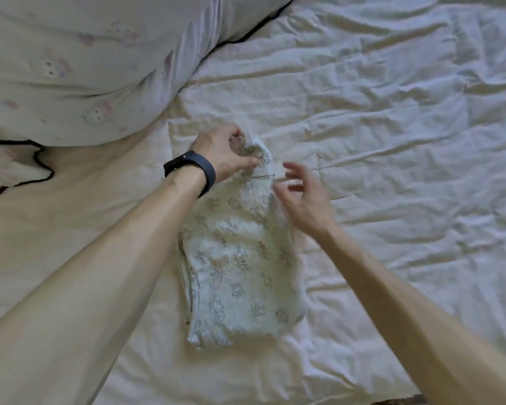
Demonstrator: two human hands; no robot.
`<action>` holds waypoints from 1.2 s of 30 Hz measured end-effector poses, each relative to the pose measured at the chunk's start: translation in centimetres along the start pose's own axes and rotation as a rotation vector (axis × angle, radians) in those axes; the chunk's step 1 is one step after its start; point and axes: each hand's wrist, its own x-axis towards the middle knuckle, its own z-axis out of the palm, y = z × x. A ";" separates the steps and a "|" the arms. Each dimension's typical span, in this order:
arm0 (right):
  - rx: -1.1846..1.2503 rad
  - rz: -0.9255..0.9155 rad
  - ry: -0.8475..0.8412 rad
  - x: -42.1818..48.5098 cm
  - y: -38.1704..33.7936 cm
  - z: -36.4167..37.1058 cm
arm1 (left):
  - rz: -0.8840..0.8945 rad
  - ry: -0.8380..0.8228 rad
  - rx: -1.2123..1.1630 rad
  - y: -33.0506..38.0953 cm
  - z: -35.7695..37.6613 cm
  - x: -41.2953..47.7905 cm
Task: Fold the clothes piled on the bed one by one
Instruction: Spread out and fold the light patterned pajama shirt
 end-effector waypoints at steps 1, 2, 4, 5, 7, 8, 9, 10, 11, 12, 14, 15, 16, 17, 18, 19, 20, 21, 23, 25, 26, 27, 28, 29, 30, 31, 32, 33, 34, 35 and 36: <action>-0.033 -0.060 -0.049 2.1 -1.1 -0.7 | 0.032 0.023 0.001 0.2 0.3 -0.3; -0.072 -0.108 -0.114 4.2 -2.3 -1.2 | 0.058 0.045 0.000 0.4 0.6 -0.6; -0.177 -0.169 -0.273 7.7 -4.4 -1.9 | 0.090 0.072 0.001 1.0 1.0 -0.6; -0.253 -0.184 -0.349 9.0 -5.3 -2.0 | 0.094 0.075 0.008 1.4 1.1 -0.5; -0.428 -0.191 -0.471 10.8 -6.7 -2.1 | 0.088 0.079 0.052 1.8 1.3 -0.2; -0.540 -0.197 -0.503 11.4 -7.0 -2.1 | 0.084 0.083 0.083 1.8 1.3 -0.1; -0.654 -0.234 -0.512 11.8 -7.2 -2.1 | 0.091 0.084 0.118 1.8 1.2 -0.1; -0.749 -0.301 -0.497 12.0 -7.2 -2.2 | 0.117 0.085 0.155 1.7 1.1 0.0; -0.806 -0.381 -0.470 12.1 -7.1 -2.2 | 0.163 0.100 0.199 1.5 1.1 0.0; -0.828 -0.460 -0.441 12.1 -6.9 -2.1 | 0.221 0.139 0.251 1.3 1.1 -0.1; -0.836 -0.600 -0.357 12.0 -6.0 -1.9 | 0.336 0.270 0.375 1.1 1.5 -0.4; -0.822 -0.639 -0.289 11.9 -5.1 -1.8 | 0.374 0.325 0.430 1.0 1.9 -0.7; -0.788 -0.665 -0.214 11.8 -4.1 -1.6 | 0.393 0.368 0.465 0.8 2.3 -1.1; -0.759 -0.666 -0.147 11.6 -3.2 -1.5 | 0.395 0.405 0.476 0.5 2.7 -1.6; -0.741 -0.643 -0.101 11.6 -2.3 -1.5 | 0.389 0.442 0.477 0.0 3.1 -1.9; -0.734 -0.607 -0.087 11.3 -1.5 -1.7 | 0.385 0.474 0.476 -0.6 3.3 -2.3; -0.726 -0.580 -0.108 11.2 -0.9 -2.0 | 0.390 0.491 0.486 -1.1 3.4 -2.7; -0.719 -0.571 -0.150 11.1 -0.7 -2.2 | 0.398 0.488 0.504 -1.7 3.4 -3.0; -0.685 -0.609 -0.231 10.9 -0.7 -2.2 | 0.412 0.450 0.516 -2.4 3.4 -3.4; -0.679 -0.684 -0.251 10.7 -1.6 -2.0 | 0.425 0.424 0.524 -2.3 3.2 -3.4; -0.702 -0.733 -0.254 10.8 -1.9 -1.8 | 0.439 0.428 0.534 -2.0 3.1 -3.3; -0.720 -0.779 -0.257 10.8 -2.4 -1.7 | 0.452 0.440 0.540 -1.6 2.9 -3.2; -0.727 -0.816 -0.259 10.7 -2.7 -1.6 | 0.468 0.460 0.540 -1.3 2.8 -3.0; -0.736 -0.840 -0.261 10.6 -2.9 -1.4 | 0.483 0.482 0.538 -1.1 2.7 -2.8; -0.758 -0.857 -0.255 10.4 -2.8 -1.1 | 0.491 0.501 0.534 -1.0 2.5 -2.8; -0.779 -0.856 -0.233 10.2 -2.7 -0.7 | 0.490 0.518 0.526 -1.1 2.4 -2.7; -0.774 -0.832 -0.189 9.9 -2.4 -0.3 | 0.490 0.535 0.514 -1.2 2.3 -2.7; -0.744 -0.769 -0.134 9.6 -2.2 0.3 | 0.491 0.549 0.502 -1.5 2.3 -2.9; -0.710 -0.667 -0.088 9.2 -1.9 0.9 | 0.492 0.554 0.494 -1.8 2.4 -3.1; -0.685 -0.543 -0.052 8.6 -1.6 1.6 | 0.490 0.545 0.480 -2.2 2.6 -3.5; -0.663 -0.423 -0.027 8.0 -1.2 2.2 | 0.485 0.511 0.456 -2.6 2.8 -3.8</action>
